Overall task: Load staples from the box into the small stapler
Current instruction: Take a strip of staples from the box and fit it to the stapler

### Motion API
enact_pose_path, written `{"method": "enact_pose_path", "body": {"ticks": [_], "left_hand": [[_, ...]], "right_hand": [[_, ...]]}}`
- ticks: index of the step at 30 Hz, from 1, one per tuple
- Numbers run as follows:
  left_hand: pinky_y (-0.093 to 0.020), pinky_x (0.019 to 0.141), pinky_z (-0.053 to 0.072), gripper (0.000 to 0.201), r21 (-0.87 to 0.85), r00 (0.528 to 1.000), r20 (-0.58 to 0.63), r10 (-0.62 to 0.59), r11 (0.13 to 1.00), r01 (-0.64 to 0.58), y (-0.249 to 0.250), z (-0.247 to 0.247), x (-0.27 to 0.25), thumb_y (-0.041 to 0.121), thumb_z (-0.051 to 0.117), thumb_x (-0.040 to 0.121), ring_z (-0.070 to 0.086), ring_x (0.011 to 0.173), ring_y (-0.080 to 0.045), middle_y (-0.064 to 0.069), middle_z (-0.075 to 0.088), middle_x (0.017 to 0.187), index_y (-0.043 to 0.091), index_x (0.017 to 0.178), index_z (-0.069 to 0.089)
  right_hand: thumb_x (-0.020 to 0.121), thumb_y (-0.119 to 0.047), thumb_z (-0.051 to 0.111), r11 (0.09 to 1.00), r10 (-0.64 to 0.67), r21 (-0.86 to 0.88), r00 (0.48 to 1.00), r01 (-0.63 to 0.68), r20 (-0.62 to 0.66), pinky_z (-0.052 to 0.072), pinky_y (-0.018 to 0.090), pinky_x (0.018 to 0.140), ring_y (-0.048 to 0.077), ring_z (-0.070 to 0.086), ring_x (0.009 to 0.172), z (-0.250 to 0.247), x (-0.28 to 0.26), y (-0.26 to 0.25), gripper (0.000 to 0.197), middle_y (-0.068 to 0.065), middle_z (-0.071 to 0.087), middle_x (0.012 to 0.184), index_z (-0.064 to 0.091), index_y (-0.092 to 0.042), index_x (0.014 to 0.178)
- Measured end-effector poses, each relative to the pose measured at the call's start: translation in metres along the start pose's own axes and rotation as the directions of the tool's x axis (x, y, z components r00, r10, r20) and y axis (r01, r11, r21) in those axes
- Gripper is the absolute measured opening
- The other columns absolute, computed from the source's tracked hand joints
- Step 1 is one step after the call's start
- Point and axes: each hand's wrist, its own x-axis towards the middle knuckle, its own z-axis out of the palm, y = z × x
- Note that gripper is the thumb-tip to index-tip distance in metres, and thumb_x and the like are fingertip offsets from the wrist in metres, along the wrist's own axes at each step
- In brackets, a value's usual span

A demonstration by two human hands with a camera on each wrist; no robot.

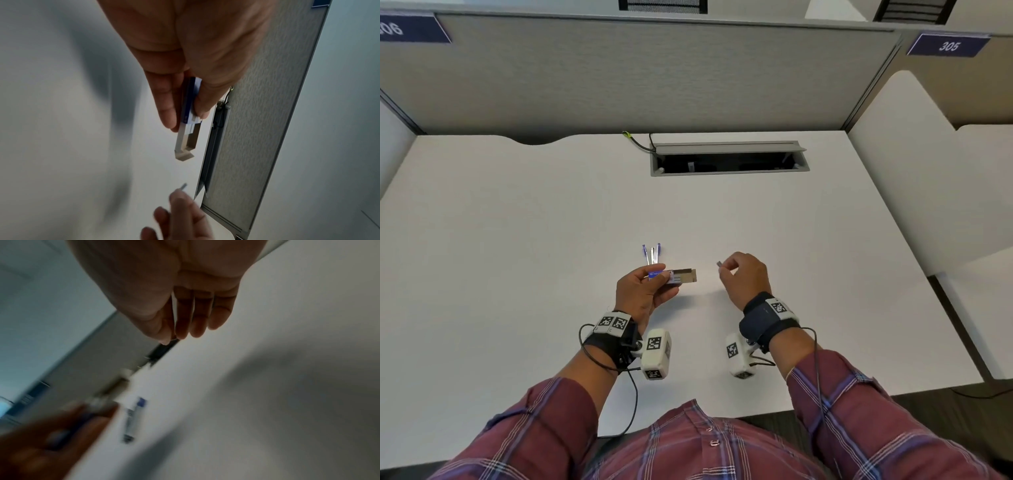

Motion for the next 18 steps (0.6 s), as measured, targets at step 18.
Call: {"method": "enact_pose_path", "body": {"ticks": [18], "left_hand": [[-0.031,0.066,0.062,0.017,0.077,1.000,-0.021,-0.014,0.997,0.015,-0.010,-0.011,0.007,0.006,0.076,0.092,0.078,0.085,-0.030,-0.021,0.079,0.103,0.008,0.109,0.076]], "right_hand": [[0.090,-0.020,0.065,0.961,0.110,-0.267,0.987,-0.075,0.119,0.053,0.036,0.078,0.026,0.062,0.090,0.015,0.003,0.062,0.008,0.006,0.063,0.098,0.068,-0.015,0.085]]}}
